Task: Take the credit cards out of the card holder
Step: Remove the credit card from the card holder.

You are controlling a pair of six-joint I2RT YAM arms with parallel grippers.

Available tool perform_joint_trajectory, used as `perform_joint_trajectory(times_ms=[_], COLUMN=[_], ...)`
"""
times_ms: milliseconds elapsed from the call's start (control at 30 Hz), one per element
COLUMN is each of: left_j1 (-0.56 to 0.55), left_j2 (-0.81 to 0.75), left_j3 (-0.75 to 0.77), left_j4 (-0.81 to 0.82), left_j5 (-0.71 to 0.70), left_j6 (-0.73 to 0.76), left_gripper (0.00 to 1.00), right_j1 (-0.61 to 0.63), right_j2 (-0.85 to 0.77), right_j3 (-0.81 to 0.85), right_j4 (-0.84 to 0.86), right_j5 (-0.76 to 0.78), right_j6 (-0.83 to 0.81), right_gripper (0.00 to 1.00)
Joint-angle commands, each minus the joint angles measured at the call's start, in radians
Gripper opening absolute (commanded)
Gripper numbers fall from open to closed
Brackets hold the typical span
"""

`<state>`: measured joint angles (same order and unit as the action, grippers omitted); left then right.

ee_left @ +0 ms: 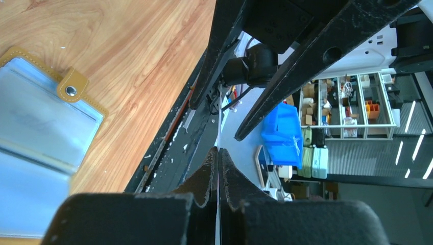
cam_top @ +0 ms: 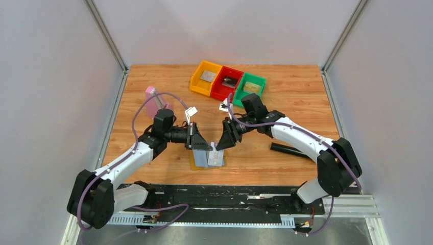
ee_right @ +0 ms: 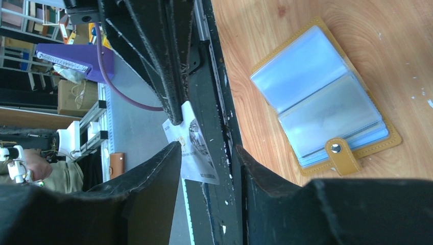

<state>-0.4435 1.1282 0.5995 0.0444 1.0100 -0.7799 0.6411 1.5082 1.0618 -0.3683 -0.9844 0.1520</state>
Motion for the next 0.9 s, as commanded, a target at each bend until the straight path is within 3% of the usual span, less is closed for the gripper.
perform_joint_trajectory(times_ms=[0,100,233,300,367,400,533,633,867], left_j1=[-0.003,-0.003,-0.003,-0.003,-0.002,0.0,0.033,0.076,0.111], left_j2=[0.006,0.003,0.005,0.007,0.01,0.009,-0.031,-0.057,-0.039], left_j3=[0.006,0.006,0.006,0.01,0.022,0.036,0.058,0.032,-0.015], left_j4=[0.051,0.053,0.044,0.027,0.011,0.002,-0.022,0.035,0.223], left_j5=[0.034,0.036,0.029,0.01,-0.01,-0.022,-0.103,-0.129,-0.134], left_j6=[-0.008,-0.008,-0.004,-0.003,-0.007,-0.006,-0.029,-0.086,-0.186], left_gripper=[0.0,0.0,0.0,0.06,0.2,0.29,0.46,0.53,0.61], right_j1=[0.006,0.006,0.006,0.006,0.005,0.003,-0.018,-0.044,-0.044], right_j2=[-0.005,-0.004,-0.005,-0.008,-0.019,-0.026,-0.059,-0.089,-0.214], right_j3=[0.034,0.033,0.03,0.029,0.019,0.008,-0.027,-0.066,-0.225], right_j4=[0.068,0.078,0.093,0.102,0.127,0.149,0.209,0.288,0.566], right_j5=[-0.067,-0.063,-0.054,-0.028,0.012,0.036,0.212,0.323,0.574], right_j6=[0.012,0.023,0.041,0.066,0.112,0.146,0.328,0.5,0.844], right_gripper=[0.41,0.35,0.16,0.07,0.0,0.0,0.0,0.0,0.0])
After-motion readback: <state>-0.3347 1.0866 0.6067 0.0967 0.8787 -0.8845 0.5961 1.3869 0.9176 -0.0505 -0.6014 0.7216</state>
